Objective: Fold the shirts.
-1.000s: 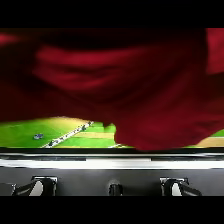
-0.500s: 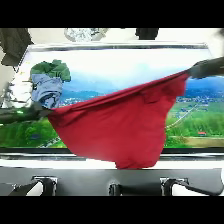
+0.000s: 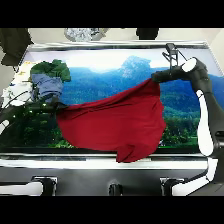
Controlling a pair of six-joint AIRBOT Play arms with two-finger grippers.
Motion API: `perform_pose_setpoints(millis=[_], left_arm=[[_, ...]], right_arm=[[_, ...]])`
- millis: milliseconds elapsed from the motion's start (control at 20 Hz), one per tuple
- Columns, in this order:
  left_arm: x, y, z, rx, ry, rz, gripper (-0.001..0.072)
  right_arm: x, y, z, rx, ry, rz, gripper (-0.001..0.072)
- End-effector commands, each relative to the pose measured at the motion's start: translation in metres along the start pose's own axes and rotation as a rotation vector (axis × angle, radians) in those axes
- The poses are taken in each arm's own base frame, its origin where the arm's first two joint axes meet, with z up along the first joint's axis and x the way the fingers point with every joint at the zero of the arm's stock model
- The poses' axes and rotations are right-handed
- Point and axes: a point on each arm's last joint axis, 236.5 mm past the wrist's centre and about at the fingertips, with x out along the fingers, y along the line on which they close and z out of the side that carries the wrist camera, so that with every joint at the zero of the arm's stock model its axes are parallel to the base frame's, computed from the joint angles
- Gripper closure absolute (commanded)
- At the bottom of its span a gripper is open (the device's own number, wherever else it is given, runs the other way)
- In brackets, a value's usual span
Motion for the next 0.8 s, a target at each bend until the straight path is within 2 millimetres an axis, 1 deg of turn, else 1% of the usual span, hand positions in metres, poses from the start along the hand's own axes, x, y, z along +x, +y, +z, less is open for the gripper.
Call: perform_pose_setpoints(millis=[0, 50, 100, 150, 200, 250, 300, 350, 400, 450, 550, 600, 650, 750], left_arm=[[0.003, -0.013, 0.01, 0.012, 0.033, -0.068, 0.0176], [-0.01, -0.017, 0.004, 0.025, 0.084, -0.09, 0.0075], [-0.026, -0.014, -0.006, 0.049, 0.149, -0.081, 0.008], [-0.043, 0.004, -0.018, 0.057, 0.215, -0.012, 0.0122], [-0.059, 0.031, -0.03, 0.039, 0.256, 0.108, 0.0122], [-0.074, 0.06, -0.04, 0.019, 0.278, 0.255, 0.0122], [-0.085, 0.079, -0.052, 0.018, 0.29, 0.354, 0.0121], [-0.086, 0.087, -0.068, 0.019, 0.306, 0.387, 0.012], [-0.081, 0.092, -0.089, 0.005, 0.332, 0.386, 0.0115], [-0.074, 0.098, -0.109, -0.003, 0.362, 0.388, 0.0115], [-0.055, 0.109, -0.149, -0.005, 0.429, 0.369, 0.0115], [-0.046, 0.11, -0.161, 0.004, 0.444, 0.35, 0.0116], [-0.037, 0.109, -0.166, 0.015, 0.437, 0.331, 0.0116], [-0.024, 0.101, -0.167, 0.028, 0.415, 0.306, 0.0116]], right_arm=[[0.005, 0.007, 0.001, 0.0, 0.0, 0.012, 0.0208], [-0.008, 0.008, -0.006, -0.06, 0.043, 0.029, 0.0097], [-0.024, 0.003, -0.019, -0.117, 0.105, 0.034, 0.0097], [-0.044, -0.01, -0.044, -0.143, 0.206, 0.027, 0.0097], [-0.066, -0.021, -0.077, -0.119, 0.338, 0.043, 0.0098], [-0.084, -0.028, -0.105, -0.069, 0.441, 0.073, 0.0099], [-0.1, -0.027, -0.133, -0.013, 0.531, 0.126, 0.0099], [-0.112, -0.023, -0.155, 0.026, 0.601, 0.167, 0.0099], [-0.12, -0.017, -0.175, 0.054, 0.653, 0.192, 0.0098], [-0.123, -0.013, -0.191, 0.064, 0.674, 0.184, 0.0098], [-0.121, 0.001, -0.221, 0.092, 0.665, 0.173, 0.0096], [-0.12, 0.008, -0.237, 0.106, 0.661, 0.166, 0.0095], [-0.12, 0.014, -0.251, 0.118, 0.665, 0.164, 0.0092], [-0.125, 0.03, -0.277, 0.141, 0.684, 0.181, 0.0066]])
